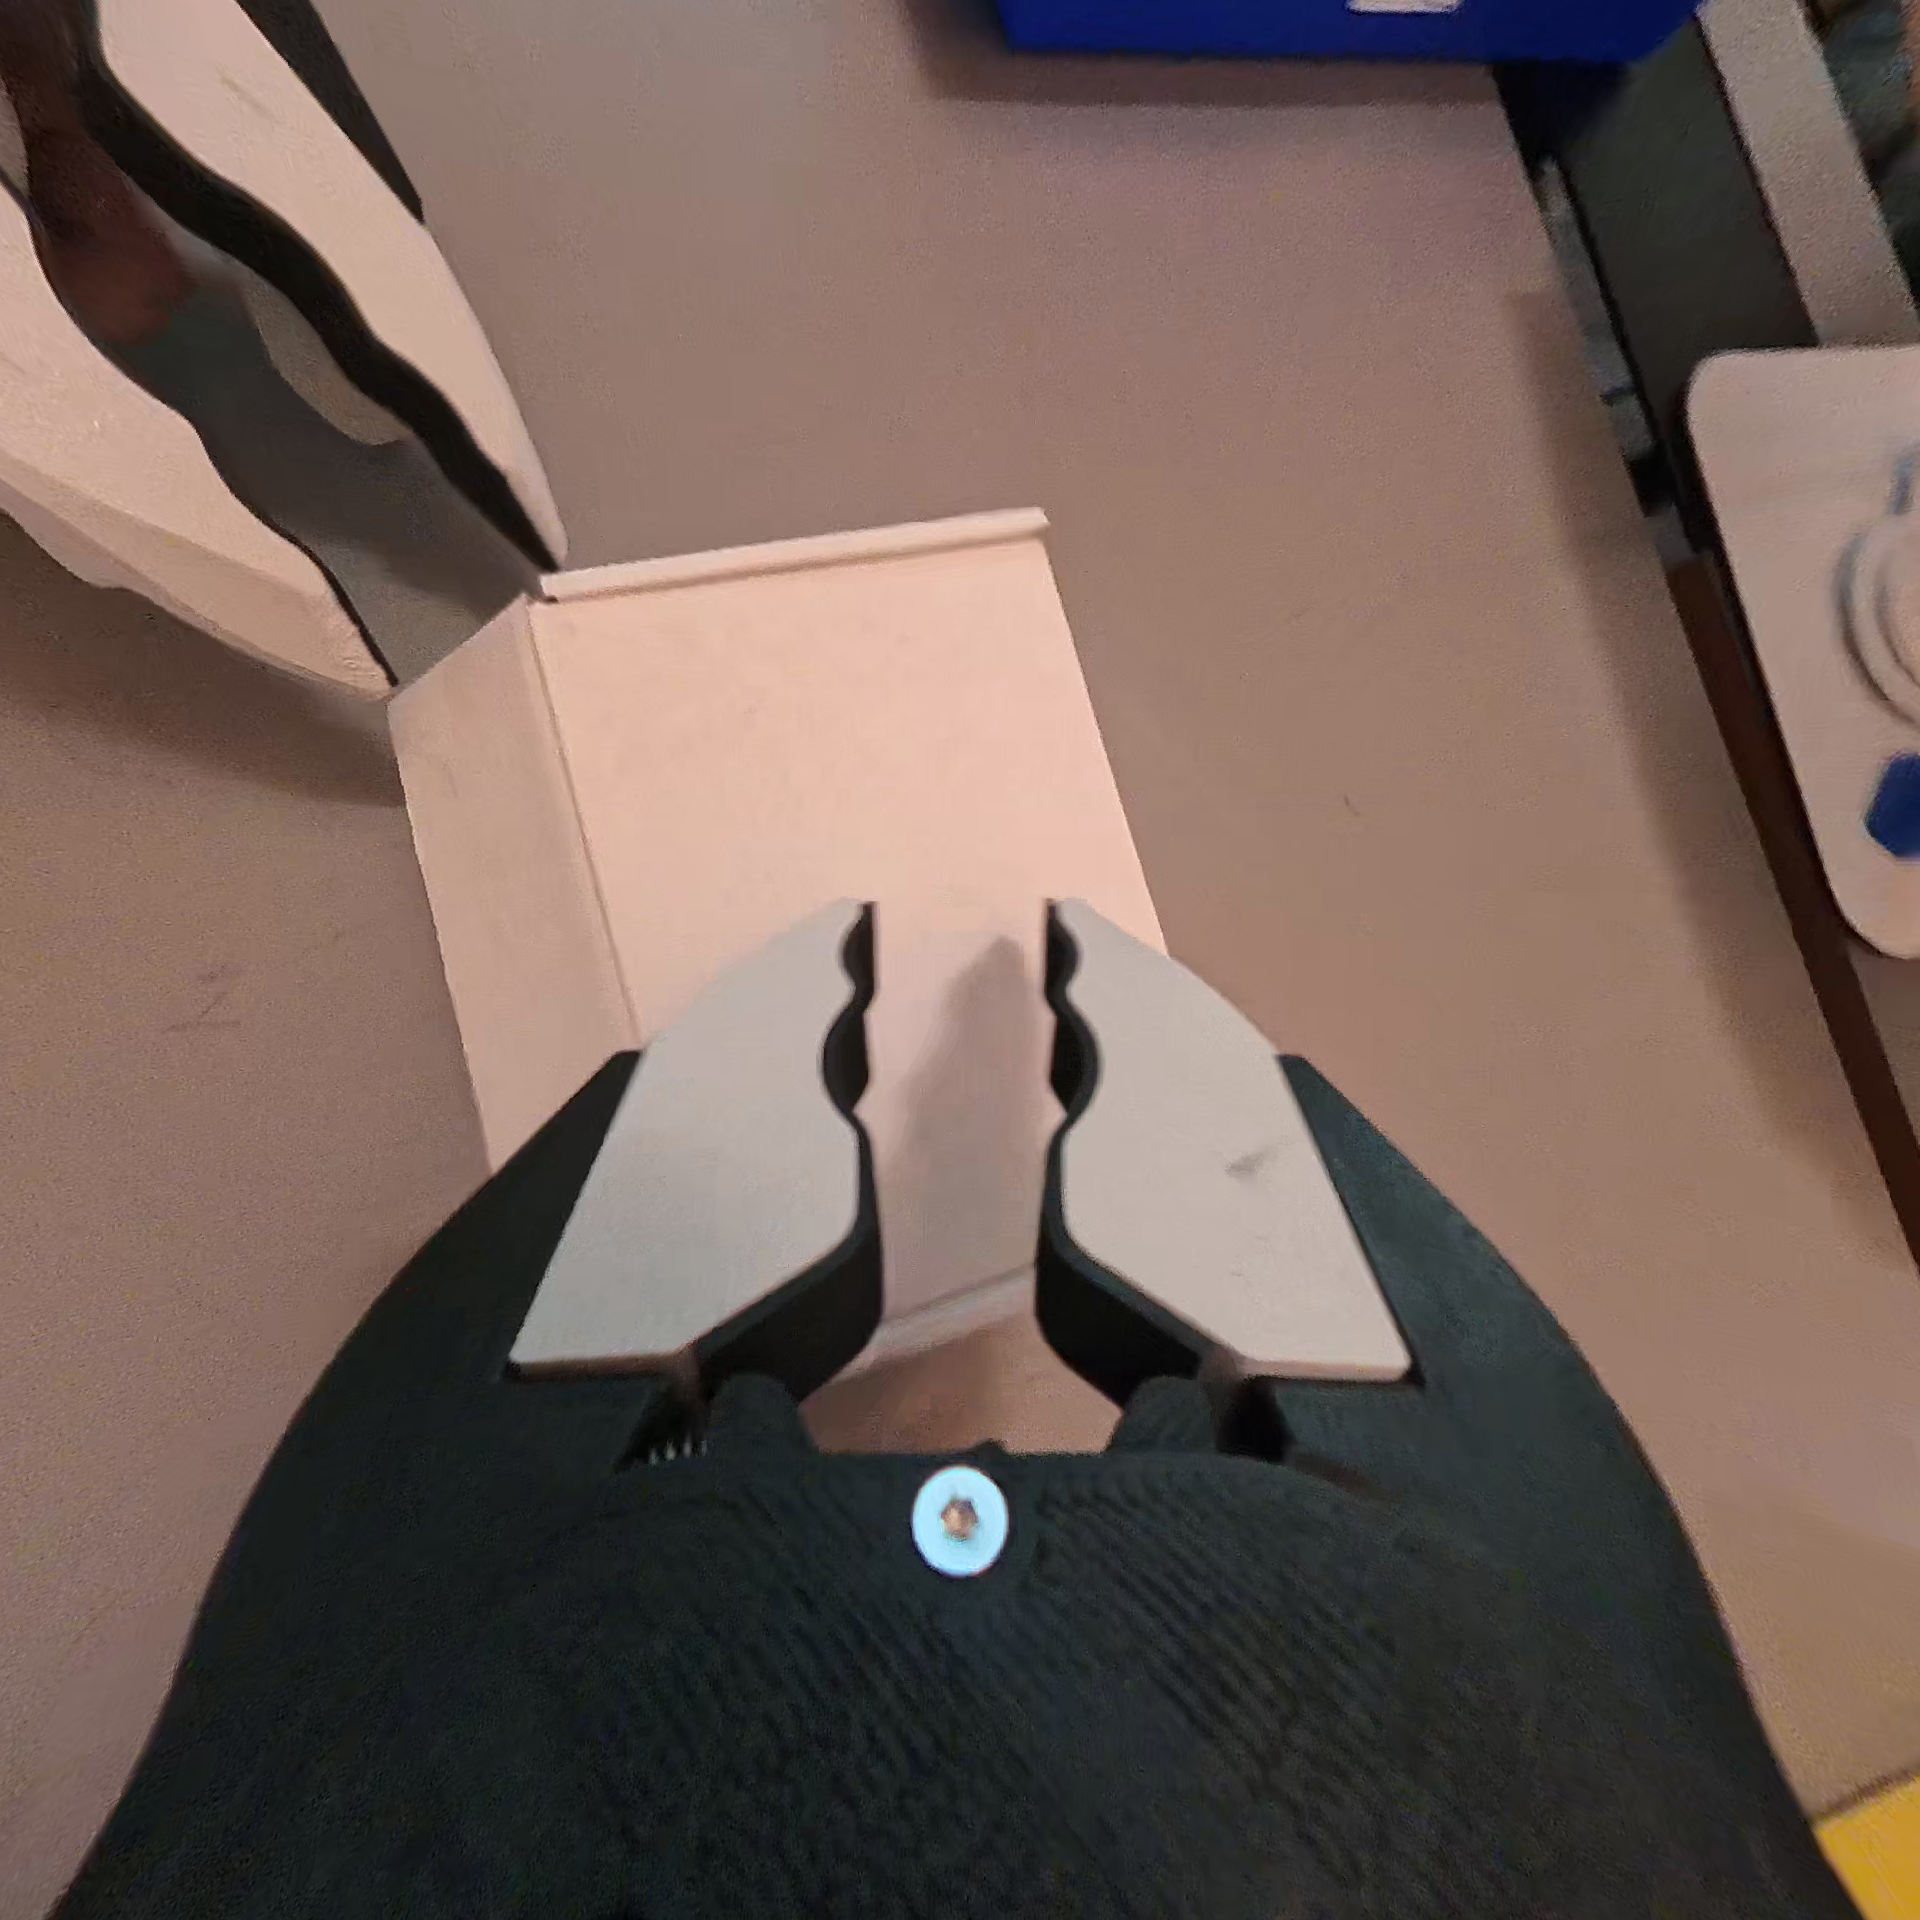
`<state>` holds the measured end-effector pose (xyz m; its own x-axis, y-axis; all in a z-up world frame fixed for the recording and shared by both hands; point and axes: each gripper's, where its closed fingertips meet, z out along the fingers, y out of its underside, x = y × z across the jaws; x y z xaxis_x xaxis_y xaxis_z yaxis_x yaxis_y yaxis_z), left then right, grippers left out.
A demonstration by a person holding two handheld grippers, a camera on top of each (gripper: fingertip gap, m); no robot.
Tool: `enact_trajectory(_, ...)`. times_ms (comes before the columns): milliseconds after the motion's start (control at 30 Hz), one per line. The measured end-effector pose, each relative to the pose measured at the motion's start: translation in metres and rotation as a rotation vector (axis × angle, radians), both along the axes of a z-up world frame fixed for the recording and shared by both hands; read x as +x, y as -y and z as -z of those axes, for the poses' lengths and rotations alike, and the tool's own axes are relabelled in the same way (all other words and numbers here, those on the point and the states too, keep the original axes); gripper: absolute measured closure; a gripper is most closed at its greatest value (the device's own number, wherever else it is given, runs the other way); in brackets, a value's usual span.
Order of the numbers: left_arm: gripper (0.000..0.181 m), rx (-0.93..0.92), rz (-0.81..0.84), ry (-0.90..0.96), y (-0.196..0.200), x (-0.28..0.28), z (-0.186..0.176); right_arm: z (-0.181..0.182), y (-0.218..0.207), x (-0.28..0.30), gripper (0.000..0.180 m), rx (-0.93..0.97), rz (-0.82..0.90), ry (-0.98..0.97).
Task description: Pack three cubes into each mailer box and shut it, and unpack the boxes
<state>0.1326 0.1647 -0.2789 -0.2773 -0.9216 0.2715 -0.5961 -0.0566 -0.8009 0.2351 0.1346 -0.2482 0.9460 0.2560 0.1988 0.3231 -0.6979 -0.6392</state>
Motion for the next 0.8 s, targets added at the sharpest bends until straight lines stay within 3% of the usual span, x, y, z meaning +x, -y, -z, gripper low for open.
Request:
enact_trajectory(100,0.119,0.022,0.016,0.088,0.000,0.003,-0.008,-0.011,0.033,0.004,0.119,0.056,0.109,-0.119)
enact_trajectory(333,0.105,0.088,0.081,0.069,0.005,0.006,-0.001,0.034,0.098,-0.015,0.096,0.050,0.105,-0.268)
enact_trajectory(567,0.105,0.142,0.205,-0.022,0.007,0.022,0.016,0.055,0.091,-0.015,0.097,0.008,0.070,-0.239)
enact_trajectory(700,0.105,0.133,0.282,-0.060,0.012,0.025,0.021,0.057,0.091,-0.018,0.114,0.013,0.005,-0.259)
enact_trajectory(800,0.104,0.157,0.318,-0.052,0.010,0.027,0.022,0.058,0.088,-0.017,0.105,0.041,-0.010,-0.264)
